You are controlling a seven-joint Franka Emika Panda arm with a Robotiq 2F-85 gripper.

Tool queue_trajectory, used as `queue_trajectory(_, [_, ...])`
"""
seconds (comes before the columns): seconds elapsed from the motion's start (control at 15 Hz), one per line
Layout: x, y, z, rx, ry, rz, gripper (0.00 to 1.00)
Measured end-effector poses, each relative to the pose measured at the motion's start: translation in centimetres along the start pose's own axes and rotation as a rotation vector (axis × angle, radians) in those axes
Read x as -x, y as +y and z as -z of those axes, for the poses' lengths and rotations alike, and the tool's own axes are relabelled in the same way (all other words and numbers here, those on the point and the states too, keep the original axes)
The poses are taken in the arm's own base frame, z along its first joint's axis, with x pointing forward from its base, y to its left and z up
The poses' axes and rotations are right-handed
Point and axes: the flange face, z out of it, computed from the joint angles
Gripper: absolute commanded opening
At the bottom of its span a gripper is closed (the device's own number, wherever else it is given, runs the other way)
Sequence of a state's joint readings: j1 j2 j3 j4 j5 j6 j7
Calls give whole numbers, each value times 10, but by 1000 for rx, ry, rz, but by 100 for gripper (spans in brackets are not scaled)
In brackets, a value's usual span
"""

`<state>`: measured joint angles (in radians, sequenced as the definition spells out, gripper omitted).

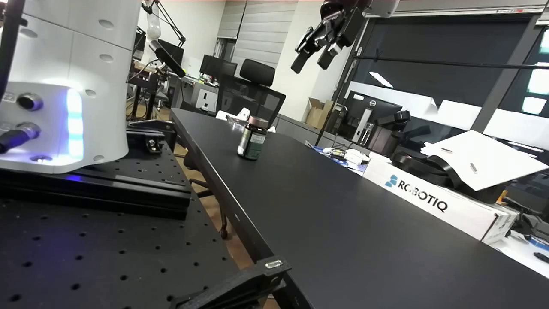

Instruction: Pick up the medicine bottle and move it forward.

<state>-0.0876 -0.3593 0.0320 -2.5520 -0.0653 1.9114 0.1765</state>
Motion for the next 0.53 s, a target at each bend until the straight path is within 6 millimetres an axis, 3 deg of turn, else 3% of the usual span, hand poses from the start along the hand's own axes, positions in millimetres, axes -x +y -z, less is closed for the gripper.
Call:
queue_trajectory(0.27, [-6,-15,-2,-9,59,31,100])
queue_trajectory(0.53, [-9,-60,-7,-27,129,113,100])
